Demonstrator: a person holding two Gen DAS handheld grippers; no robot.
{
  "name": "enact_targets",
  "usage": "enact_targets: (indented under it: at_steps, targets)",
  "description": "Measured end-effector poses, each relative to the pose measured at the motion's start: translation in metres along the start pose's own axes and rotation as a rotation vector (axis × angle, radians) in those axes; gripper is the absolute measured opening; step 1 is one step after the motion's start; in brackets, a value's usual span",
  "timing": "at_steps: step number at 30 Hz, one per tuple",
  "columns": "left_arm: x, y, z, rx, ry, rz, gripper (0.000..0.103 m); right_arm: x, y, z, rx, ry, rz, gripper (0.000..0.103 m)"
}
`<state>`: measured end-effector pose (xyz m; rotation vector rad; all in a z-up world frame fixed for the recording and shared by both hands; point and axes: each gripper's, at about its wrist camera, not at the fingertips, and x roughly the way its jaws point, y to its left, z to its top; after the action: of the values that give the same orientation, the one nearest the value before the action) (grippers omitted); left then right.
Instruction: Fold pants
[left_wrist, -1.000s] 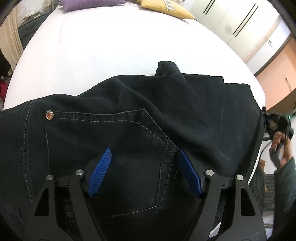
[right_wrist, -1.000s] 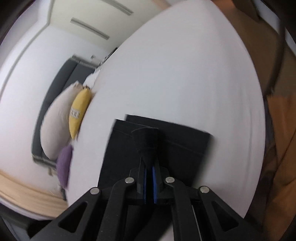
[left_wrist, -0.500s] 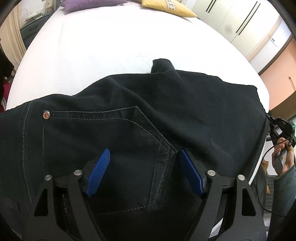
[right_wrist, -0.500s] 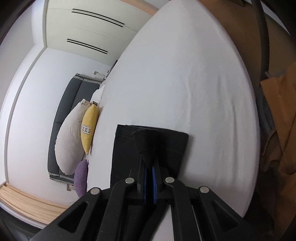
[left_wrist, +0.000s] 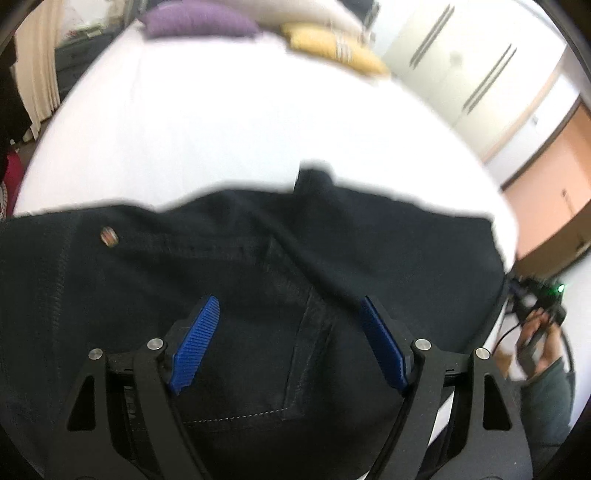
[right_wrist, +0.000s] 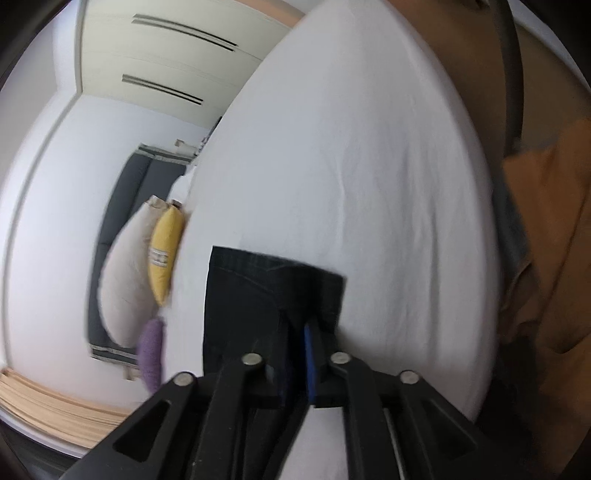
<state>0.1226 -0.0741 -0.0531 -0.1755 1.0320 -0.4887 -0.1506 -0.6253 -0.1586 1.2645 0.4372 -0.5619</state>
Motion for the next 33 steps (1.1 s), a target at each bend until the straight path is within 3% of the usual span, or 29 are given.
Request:
enact_targets:
  at_steps: [2,3,5,7,10,13,14,15,17,18,19,20,22,26,29,32,33]
  targets:
    - [-0.015,0.001,0.006,-0.007,-0.058,-0.017,0.078,-0.019,0.016,0.006,-0.044,-0.07,-0.102,0.034]
    - [-0.017,0.002,0.009,-0.01,-0.071,-0.02,0.078,-0.028,0.024,0.008,-0.047,-0.1,-0.124,0.034]
    - [-0.017,0.005,0.013,-0.014,-0.076,-0.021,0.078,-0.036,0.051,0.007,-0.113,-0.113,-0.062,0.034]
    - [-0.011,0.011,0.017,-0.023,-0.07,-0.012,0.078,-0.026,0.088,-0.006,-0.236,-0.024,0.042,0.034]
    - [-0.006,0.032,0.022,-0.058,-0.058,0.004,0.078,0.009,0.111,-0.032,-0.298,0.171,0.193,0.035]
    - [0.0,0.052,0.018,-0.09,-0.051,0.037,0.078,0.059,0.103,-0.058,-0.365,0.379,0.134,0.036]
    - [0.002,0.061,0.015,-0.093,-0.047,0.056,0.078,0.073,0.091,-0.061,-0.381,0.412,0.078,0.017]
    - [0.002,0.069,0.013,-0.096,-0.044,0.078,0.078,0.079,0.076,-0.057,-0.37,0.408,0.058,0.0]
    - [0.0,0.082,0.007,-0.108,-0.046,0.073,0.078,0.074,0.045,-0.033,-0.213,0.365,0.109,0.0]
    - [-0.004,0.087,0.004,-0.116,-0.058,0.076,0.077,0.066,0.042,-0.025,-0.192,0.323,0.07,0.0]
    - [-0.006,0.091,0.001,-0.116,-0.061,0.084,0.077,0.054,0.05,-0.019,-0.235,0.268,-0.005,0.001]
    - [-0.009,0.094,-0.003,-0.11,-0.069,0.087,0.077,0.044,0.066,-0.017,-0.311,0.234,-0.058,0.012]
    - [-0.01,0.098,-0.012,-0.1,-0.09,0.099,0.077,0.035,0.097,-0.027,-0.404,0.24,-0.034,0.022]
    - [-0.011,0.099,-0.024,-0.104,-0.107,0.114,0.077,0.047,0.19,-0.12,-0.641,0.461,0.181,0.045]
    - [-0.01,0.101,-0.029,-0.126,-0.102,0.106,0.077,0.073,0.251,-0.235,-0.816,0.752,0.347,0.045]
    - [-0.016,0.108,-0.036,-0.157,-0.107,0.085,0.077,0.101,0.273,-0.324,-0.922,0.991,0.389,0.045]
    - [-0.017,0.109,-0.039,-0.158,-0.106,0.085,0.077,0.112,0.275,-0.34,-0.94,1.023,0.378,0.045]
